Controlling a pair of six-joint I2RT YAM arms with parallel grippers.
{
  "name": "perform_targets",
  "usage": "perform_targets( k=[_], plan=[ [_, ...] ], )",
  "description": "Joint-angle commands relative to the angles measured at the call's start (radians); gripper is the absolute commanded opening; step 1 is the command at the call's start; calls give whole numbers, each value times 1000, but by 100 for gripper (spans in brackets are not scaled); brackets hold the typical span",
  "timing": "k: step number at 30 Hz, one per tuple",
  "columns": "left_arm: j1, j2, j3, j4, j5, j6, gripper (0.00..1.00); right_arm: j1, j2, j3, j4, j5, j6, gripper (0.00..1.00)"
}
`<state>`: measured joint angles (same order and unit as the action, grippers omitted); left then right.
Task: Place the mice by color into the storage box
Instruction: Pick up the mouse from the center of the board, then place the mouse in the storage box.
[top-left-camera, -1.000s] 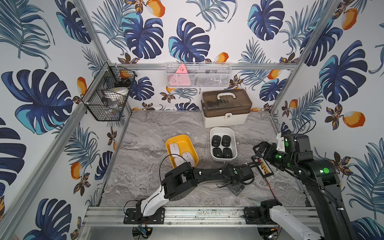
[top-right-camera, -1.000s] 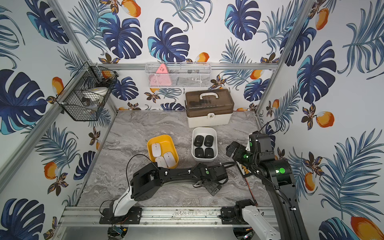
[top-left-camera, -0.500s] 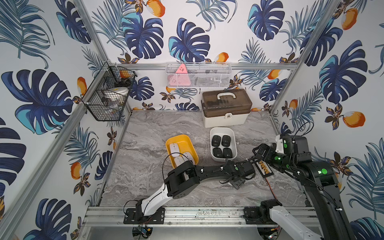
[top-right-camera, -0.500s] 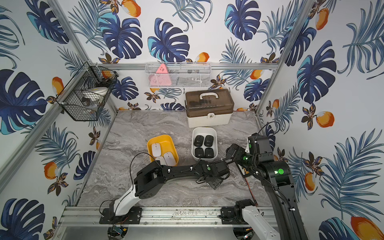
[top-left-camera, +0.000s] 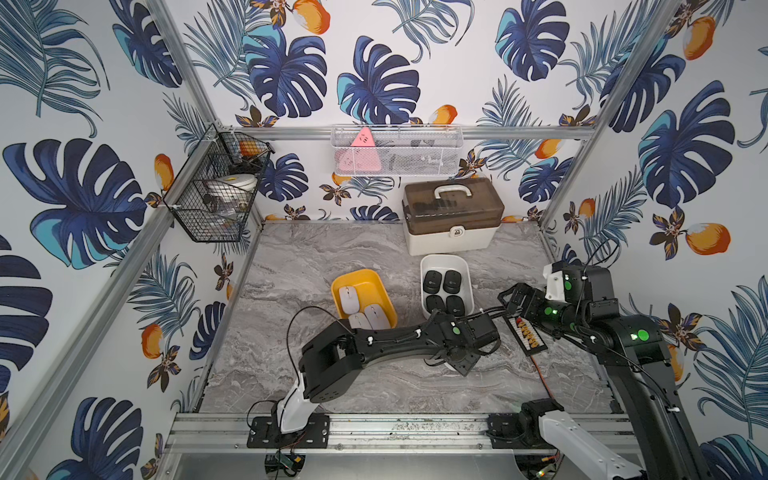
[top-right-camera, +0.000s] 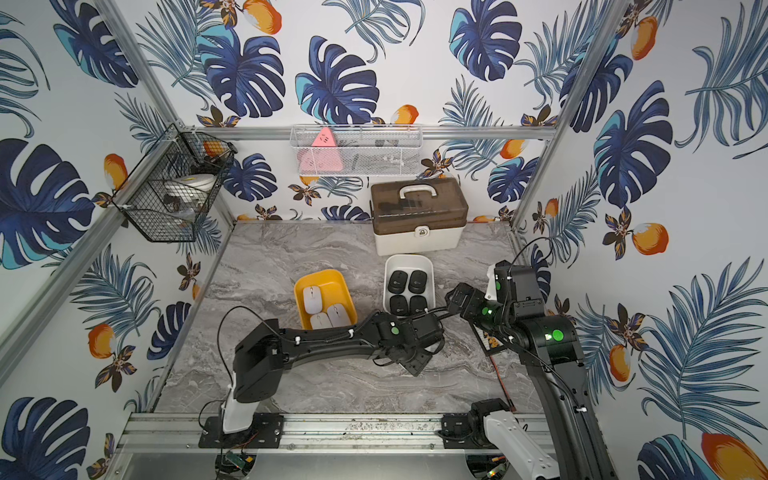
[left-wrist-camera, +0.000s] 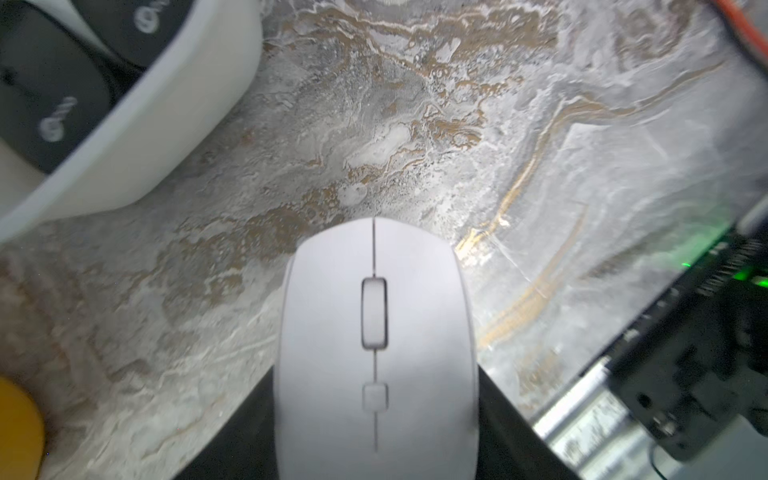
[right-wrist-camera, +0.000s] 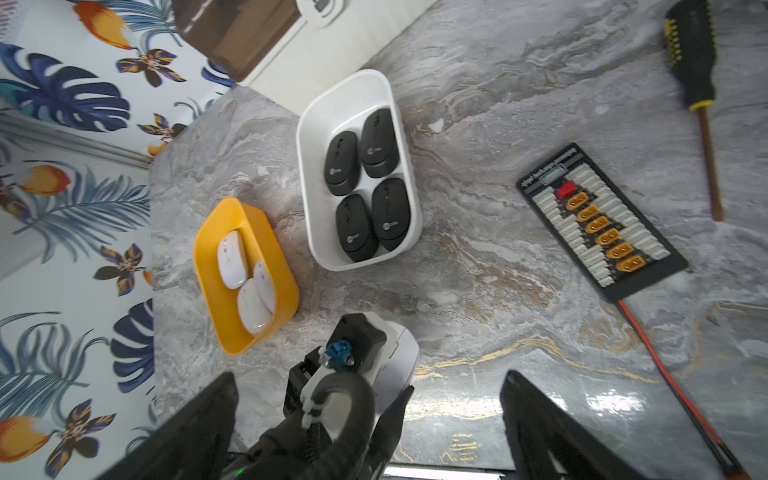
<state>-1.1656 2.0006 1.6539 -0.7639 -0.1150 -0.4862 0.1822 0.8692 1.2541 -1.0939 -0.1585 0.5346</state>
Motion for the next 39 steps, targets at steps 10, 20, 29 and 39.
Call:
perform_targets(
  k=[10, 20, 29, 39],
  plan=[
    [309, -453, -259, -119, 116, -368, 54, 2, -40, -21, 246, -315, -22, 100],
    [680, -278, -192, -178, 49, -258, 54, 7, 38, -111, 280, -441, 37, 100],
    [754, -36, -68, -114, 14, -247, 56, 39, 55, -182, 301, -441, 33, 100],
    [756, 84, -33, -83, -16, -244, 72, 70, 124, -194, 334, -403, 22, 100]
  ],
)
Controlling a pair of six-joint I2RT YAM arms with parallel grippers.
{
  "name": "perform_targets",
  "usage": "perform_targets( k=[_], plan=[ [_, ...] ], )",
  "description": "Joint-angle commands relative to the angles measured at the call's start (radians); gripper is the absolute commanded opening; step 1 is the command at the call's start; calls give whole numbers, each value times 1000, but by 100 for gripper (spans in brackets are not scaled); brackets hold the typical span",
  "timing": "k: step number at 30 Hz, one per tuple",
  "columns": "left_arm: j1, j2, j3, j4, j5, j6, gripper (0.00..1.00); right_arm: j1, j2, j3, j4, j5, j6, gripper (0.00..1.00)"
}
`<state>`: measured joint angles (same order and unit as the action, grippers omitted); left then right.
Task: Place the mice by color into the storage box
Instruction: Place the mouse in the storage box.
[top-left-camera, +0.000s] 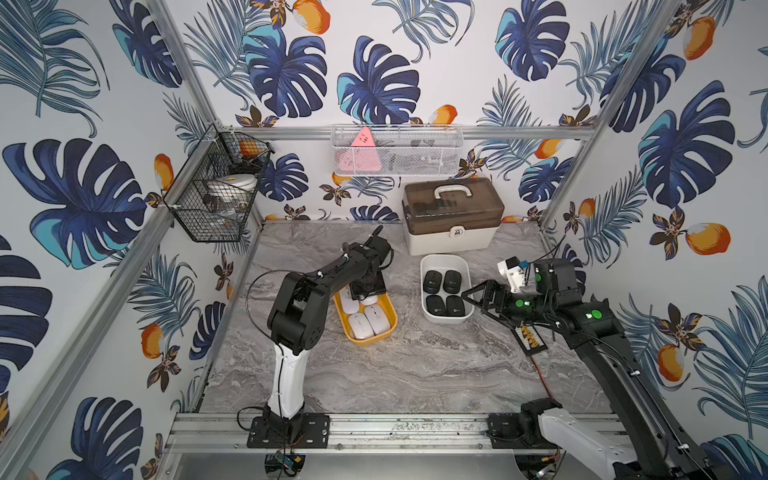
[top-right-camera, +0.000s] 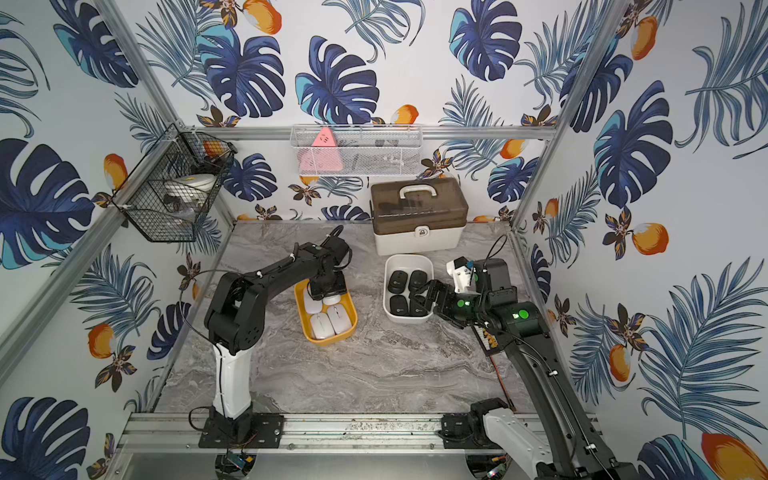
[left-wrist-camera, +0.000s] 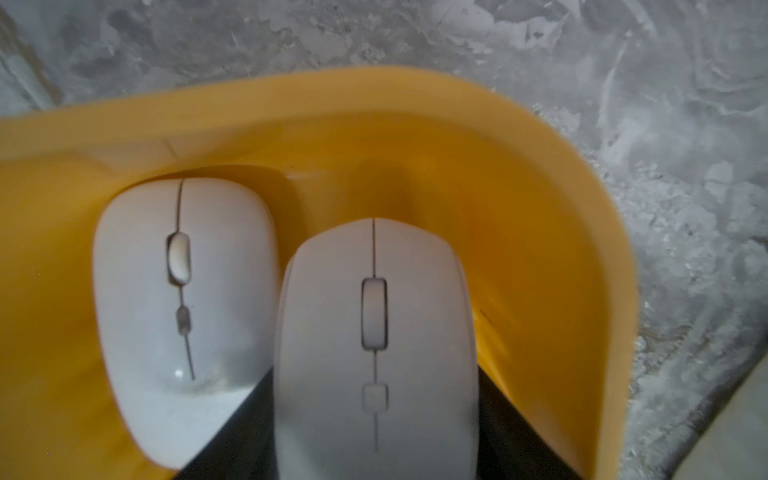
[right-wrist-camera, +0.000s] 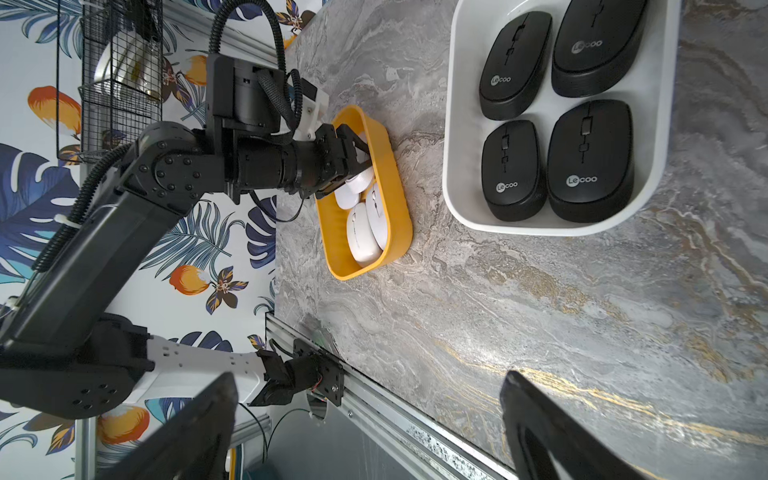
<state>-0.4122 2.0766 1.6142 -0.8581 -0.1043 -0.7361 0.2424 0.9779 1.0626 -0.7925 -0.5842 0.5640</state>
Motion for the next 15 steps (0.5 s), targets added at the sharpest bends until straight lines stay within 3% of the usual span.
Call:
perform_targets(
  k=[1, 6, 15],
  plan=[
    [3, 13, 7, 12, -23, 8, 75, 16, 30, -3, 28, 39, -13, 100],
    [3, -26, -31, 47, -4, 4, 87, 58, 136, 17, -14, 119, -43, 100],
    [4, -273, -78, 1, 22, -19, 91, 93, 243, 29, 51, 191, -39, 100]
  ],
)
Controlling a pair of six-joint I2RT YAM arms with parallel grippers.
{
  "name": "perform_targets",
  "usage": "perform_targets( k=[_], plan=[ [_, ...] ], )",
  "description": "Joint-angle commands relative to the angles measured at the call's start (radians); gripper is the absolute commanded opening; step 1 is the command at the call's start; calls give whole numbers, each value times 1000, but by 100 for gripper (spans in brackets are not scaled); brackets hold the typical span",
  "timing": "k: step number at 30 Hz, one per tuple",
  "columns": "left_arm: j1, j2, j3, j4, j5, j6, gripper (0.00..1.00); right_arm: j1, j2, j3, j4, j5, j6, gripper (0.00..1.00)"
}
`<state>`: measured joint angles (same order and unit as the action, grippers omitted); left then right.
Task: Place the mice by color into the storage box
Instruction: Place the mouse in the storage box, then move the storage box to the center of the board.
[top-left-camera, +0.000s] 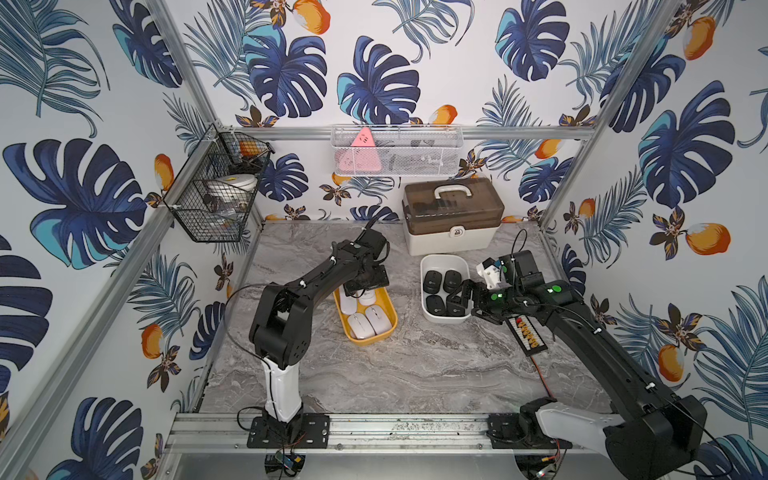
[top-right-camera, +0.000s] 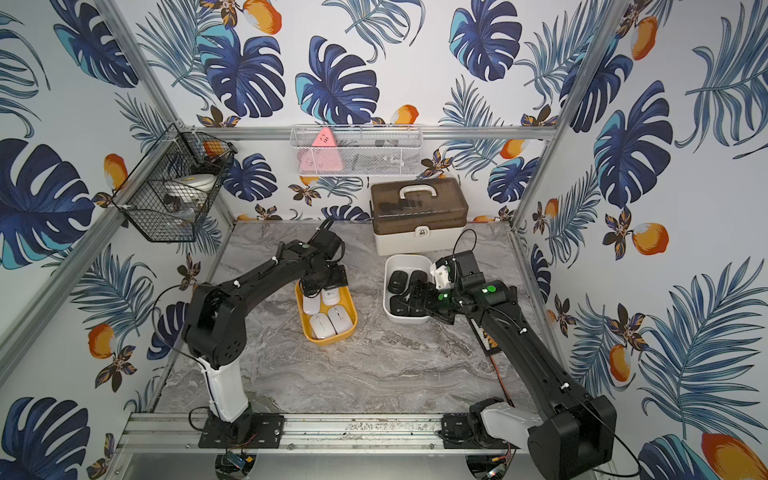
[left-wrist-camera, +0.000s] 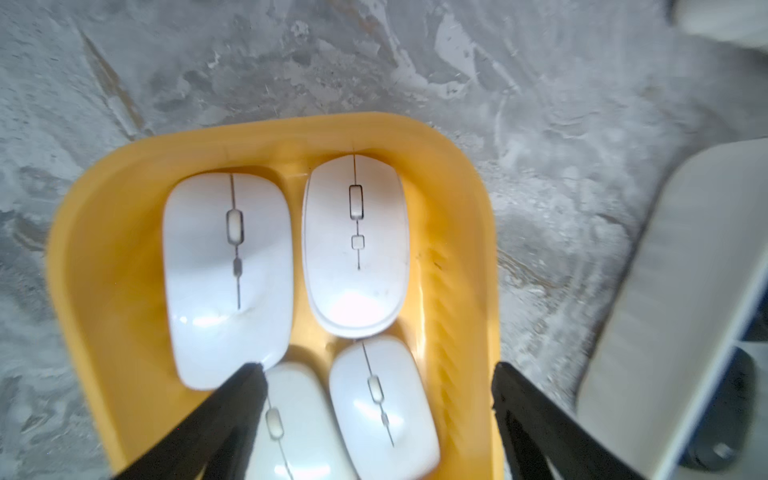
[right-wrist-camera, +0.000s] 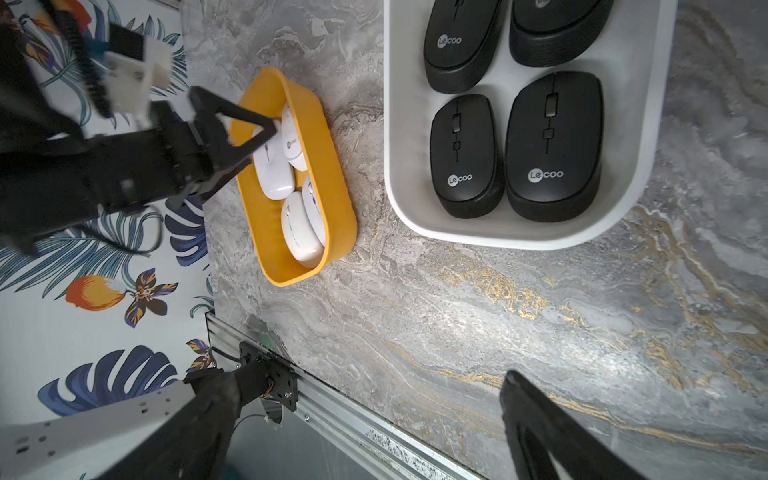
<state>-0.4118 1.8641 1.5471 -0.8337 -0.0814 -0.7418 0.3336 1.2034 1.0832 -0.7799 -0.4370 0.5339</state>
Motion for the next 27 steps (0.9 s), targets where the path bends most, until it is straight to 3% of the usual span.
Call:
perform_targets(
  k=[1, 4, 6, 8, 12, 19, 27],
  plan=[
    [6, -96, -17, -34, -18, -10, 91, 2, 27, 10, 40, 60, -12, 100],
    [76, -178, -80, -60, -30, -5, 87, 1, 55, 25, 29, 116, -15, 100],
    [161, -216, -157, -55, -21, 3, 74, -3, 70, 41, 22, 133, -21, 100],
    [239, -234, -215, -66, -47, 27, 55, -2, 80, 46, 23, 133, -24, 100],
    [336, -215, -297, -44, -63, 62, 27, -5, 88, 72, 25, 124, -28, 100],
    [336, -86, -331, 87, -27, 78, 25, -8, 74, 63, 2, 131, -48, 100],
    [247, 33, -211, 109, 0, 80, 28, -19, 46, 27, -21, 138, -56, 100]
  ],
)
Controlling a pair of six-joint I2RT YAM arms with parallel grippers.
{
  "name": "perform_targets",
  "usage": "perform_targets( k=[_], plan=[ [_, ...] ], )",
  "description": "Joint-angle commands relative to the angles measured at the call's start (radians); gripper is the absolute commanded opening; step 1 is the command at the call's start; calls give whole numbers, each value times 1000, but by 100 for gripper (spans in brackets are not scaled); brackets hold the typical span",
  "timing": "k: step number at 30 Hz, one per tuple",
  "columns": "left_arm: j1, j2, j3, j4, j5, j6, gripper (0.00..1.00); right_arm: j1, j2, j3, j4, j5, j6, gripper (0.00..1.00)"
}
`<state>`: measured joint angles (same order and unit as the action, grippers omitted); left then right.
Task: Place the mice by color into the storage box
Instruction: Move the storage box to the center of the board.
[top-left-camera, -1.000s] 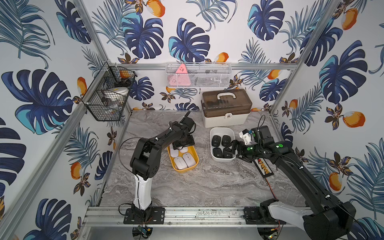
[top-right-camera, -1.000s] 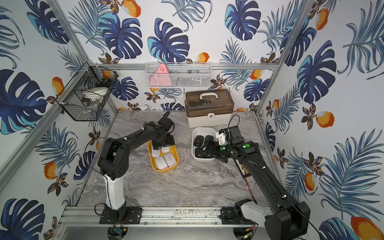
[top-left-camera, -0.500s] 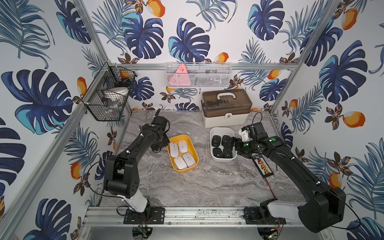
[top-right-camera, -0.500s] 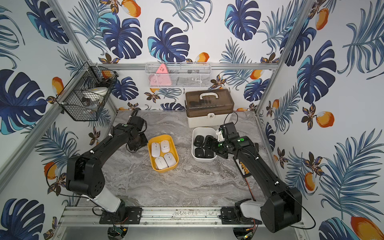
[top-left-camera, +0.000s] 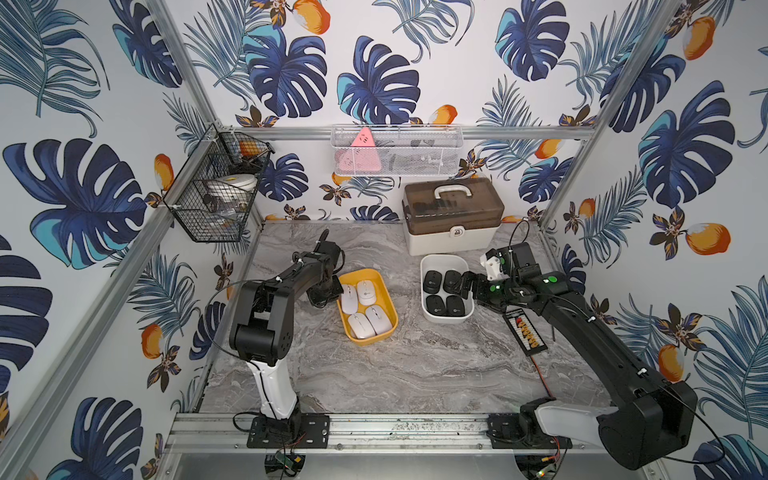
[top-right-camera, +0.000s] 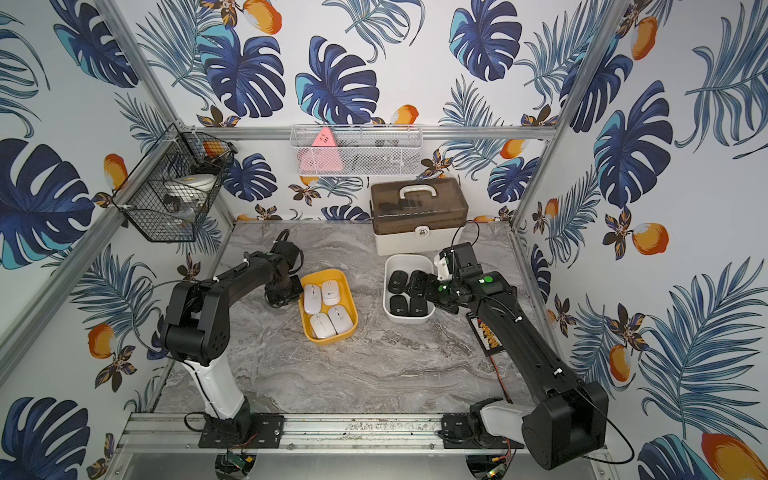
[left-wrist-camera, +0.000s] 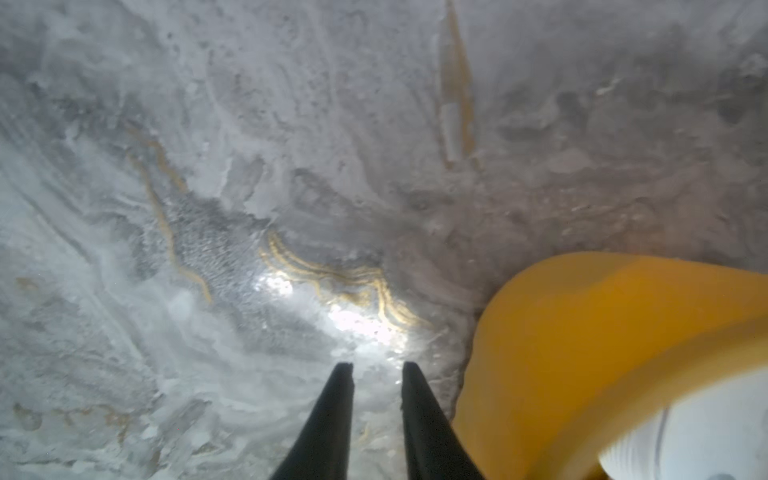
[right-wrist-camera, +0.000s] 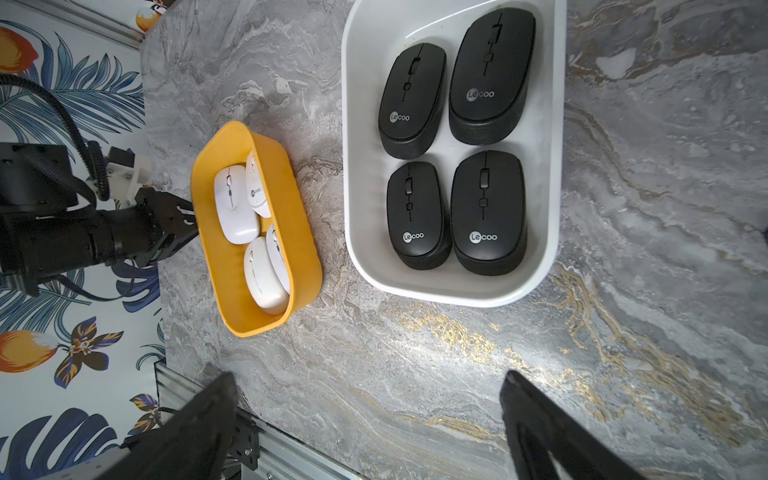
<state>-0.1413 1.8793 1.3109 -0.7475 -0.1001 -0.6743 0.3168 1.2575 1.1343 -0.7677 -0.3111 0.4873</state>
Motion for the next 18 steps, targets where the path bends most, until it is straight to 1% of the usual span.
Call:
perform_targets(
  k=[1, 7, 11, 15, 18],
  plan=[
    [-34, 28, 33, 26, 20, 5, 28, -2, -12, -27, -33, 13, -8, 100],
    [-71, 82, 80, 36, 24, -9, 29, -5, -28, -43, -43, 18, -10, 100],
    [-91, 93, 116, 39, 58, -5, 30, -5, -35, -63, -38, 24, -7, 100],
    [-82, 27, 73, 54, 80, -3, 32, -6, -33, -75, -23, 40, -6, 100],
    [-28, -65, 3, 75, 89, 31, 37, -9, -29, -71, -9, 78, -23, 100]
  ],
)
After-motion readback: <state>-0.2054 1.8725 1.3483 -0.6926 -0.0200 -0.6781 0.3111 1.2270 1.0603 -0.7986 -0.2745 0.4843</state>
